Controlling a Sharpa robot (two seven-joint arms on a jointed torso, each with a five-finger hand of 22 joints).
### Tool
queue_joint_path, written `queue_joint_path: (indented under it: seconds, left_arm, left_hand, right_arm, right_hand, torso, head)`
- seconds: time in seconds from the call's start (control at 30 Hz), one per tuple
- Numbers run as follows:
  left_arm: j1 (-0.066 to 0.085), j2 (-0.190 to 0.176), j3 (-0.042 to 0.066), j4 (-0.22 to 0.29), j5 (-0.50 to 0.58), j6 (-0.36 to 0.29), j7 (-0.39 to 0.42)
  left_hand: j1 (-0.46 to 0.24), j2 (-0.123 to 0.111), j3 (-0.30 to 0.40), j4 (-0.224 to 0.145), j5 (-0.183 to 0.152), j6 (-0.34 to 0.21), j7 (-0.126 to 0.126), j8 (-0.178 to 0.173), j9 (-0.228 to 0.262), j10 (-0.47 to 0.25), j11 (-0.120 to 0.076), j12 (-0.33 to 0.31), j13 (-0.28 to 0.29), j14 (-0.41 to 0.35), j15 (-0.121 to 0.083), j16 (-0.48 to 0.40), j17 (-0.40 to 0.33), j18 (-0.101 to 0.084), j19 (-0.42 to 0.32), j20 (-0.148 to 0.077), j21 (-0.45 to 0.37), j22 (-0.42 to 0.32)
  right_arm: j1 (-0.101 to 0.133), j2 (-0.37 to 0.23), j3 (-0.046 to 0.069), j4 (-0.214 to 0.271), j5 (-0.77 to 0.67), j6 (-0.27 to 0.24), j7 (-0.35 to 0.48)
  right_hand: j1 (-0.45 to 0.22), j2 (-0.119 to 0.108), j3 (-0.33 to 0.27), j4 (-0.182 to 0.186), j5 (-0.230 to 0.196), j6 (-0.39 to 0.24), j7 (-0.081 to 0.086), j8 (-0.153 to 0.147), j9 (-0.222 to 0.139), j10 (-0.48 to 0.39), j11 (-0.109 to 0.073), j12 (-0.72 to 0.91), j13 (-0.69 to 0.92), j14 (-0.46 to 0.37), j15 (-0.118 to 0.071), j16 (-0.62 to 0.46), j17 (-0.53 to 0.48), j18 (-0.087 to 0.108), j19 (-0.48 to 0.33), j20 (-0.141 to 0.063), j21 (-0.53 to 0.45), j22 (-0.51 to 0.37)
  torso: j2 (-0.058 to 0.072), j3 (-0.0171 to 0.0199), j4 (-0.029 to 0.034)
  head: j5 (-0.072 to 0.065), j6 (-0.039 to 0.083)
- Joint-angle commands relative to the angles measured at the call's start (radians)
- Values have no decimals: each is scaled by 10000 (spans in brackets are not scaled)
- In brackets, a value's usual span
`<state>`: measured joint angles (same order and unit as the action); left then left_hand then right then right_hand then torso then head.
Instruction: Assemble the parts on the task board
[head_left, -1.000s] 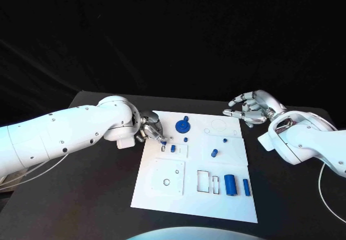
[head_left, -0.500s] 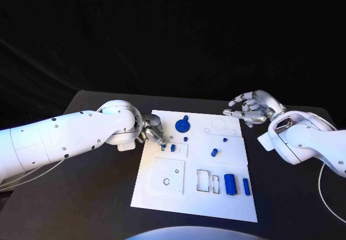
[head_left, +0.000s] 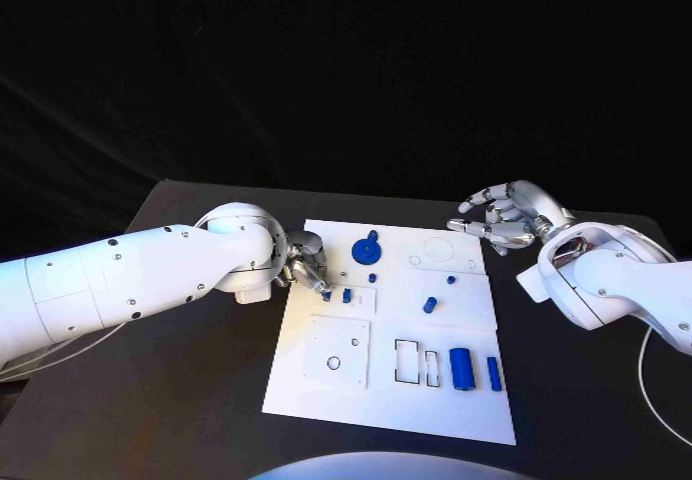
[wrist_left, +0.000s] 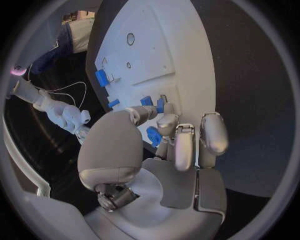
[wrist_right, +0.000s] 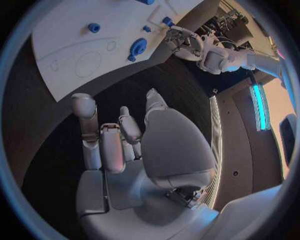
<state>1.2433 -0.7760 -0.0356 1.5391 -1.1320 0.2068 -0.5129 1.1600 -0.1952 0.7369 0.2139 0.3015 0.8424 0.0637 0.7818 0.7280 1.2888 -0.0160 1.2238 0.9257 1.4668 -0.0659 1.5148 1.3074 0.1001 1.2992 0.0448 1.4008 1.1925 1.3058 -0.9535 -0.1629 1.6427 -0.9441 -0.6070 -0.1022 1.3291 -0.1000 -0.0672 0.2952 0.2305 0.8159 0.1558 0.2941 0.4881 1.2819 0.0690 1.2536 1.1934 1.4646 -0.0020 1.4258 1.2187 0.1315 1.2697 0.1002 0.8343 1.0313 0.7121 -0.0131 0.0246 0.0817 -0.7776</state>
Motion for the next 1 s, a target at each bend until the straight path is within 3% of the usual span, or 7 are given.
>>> queue_joint_path:
  seconds: [0.03,1.0]
  left_arm:
    - [-13,26,-1,44,-286,184,13]
    - [-95,-5,-13,246,-787,435,-47]
  left_hand:
    - [-123,-8,1865,-1790,67,106,-42,41,21,69,-3,45,21,698,-53,47,1276,-153,61,-12,71,25]
    - [-237,-26,1982,-1847,125,124,-66,114,68,94,-24,47,-6,699,-70,46,1275,-158,80,-28,91,56]
  right_arm:
    - [-6,9,2,8,-111,12,96]
    - [-12,1,2,20,-78,33,106]
  right_hand:
    - [-37,63,-41,-17,-14,-53,-25,49,17,-81,11,-55,-9,240,-33,-55,-9,144,-86,-4,-50,-8]
    - [-40,72,-42,-17,-15,-53,-27,61,18,-78,8,-52,-10,243,-35,-61,-6,144,-81,-6,-66,-17]
  torso:
    - [0,5,1]
    - [-5,6,-6]
  head:
    - [10,-18]
    - [59,-31]
